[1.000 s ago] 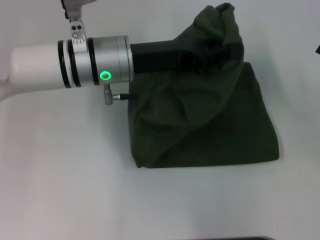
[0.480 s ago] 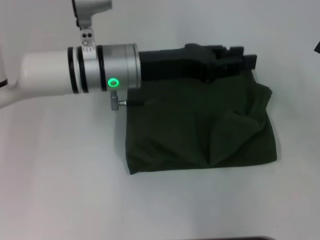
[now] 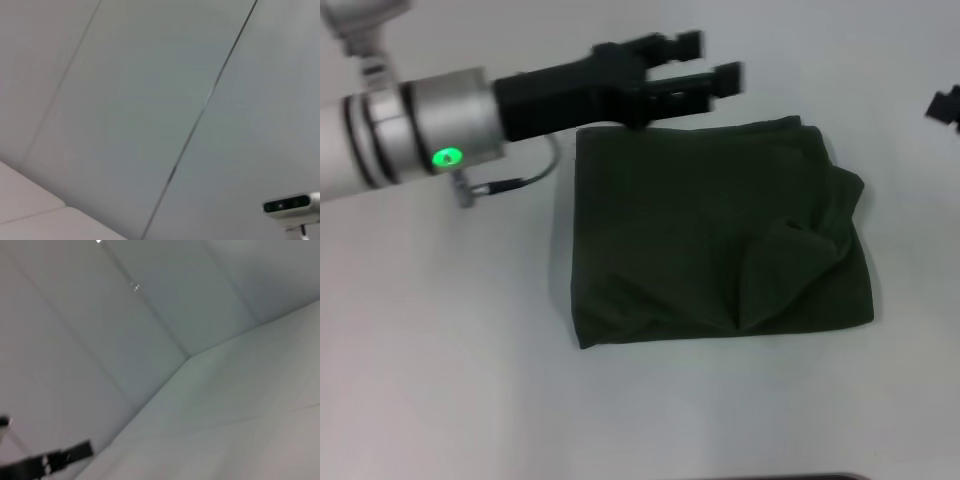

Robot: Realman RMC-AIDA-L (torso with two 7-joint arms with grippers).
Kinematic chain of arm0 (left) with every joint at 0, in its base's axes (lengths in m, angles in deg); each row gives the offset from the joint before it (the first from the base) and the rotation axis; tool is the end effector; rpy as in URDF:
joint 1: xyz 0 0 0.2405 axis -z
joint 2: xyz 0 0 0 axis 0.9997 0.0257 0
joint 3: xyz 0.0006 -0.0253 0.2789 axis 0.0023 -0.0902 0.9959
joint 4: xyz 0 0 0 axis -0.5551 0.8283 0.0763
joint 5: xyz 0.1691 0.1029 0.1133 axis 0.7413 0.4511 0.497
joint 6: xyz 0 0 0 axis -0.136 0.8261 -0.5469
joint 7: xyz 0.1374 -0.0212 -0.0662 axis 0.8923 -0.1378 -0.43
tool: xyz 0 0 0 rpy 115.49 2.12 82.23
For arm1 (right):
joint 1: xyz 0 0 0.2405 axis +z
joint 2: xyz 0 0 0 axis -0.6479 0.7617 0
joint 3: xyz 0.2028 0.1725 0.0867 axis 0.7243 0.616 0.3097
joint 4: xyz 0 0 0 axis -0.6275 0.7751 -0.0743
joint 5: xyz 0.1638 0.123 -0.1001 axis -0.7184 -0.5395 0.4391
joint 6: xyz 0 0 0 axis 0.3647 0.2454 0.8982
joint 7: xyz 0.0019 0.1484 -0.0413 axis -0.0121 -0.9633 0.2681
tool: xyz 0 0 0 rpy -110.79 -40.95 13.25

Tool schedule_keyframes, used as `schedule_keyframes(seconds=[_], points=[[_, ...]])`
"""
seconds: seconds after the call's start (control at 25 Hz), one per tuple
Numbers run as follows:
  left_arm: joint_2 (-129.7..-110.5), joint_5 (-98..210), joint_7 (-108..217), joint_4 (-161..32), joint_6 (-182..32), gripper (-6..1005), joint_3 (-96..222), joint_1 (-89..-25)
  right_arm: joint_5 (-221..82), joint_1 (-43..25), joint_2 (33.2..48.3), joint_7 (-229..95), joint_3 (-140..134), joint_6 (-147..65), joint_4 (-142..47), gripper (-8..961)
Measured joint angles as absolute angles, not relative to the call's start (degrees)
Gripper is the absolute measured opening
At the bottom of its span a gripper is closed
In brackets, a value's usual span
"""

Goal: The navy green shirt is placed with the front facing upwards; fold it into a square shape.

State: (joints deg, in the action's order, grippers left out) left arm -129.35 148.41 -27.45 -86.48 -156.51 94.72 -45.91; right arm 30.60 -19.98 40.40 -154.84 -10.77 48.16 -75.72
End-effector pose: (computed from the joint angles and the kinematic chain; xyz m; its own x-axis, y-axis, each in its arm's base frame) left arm -0.1861 0.3800 -0.0802 0.5653 0.4242 0.7074 0.4672 -0.8715 0.1492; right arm 0.3782 0.2987 0.0687 0.3839 -0.5061 -0.7723 -0.8276 -0.5595 -0.0448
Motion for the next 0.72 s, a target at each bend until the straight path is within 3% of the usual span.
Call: schedule_keyframes(seconds=[0.16, 0.52, 0.72], points=[[-129.26, 146.4, -26.1, -90.3, -159.2, 892, 94.7, -50.8, 31.2, -18.5, 40.23, -153.5, -17.0, 51.4, -80.1, 924], [-129.18, 140.9, -23.1, -92.0, -161.6, 891, 94.6, -59.6, 32.2, -14.2, 40.22, -154.4, -28.5, 52.7, -83.6, 925], [-129.18, 139.8, -22.7, -91.9, -162.1, 891, 93.9, -61.7, 39.1, -10.8, 41.25, -155.9, -30.1, 48.4, -83.2, 925]])
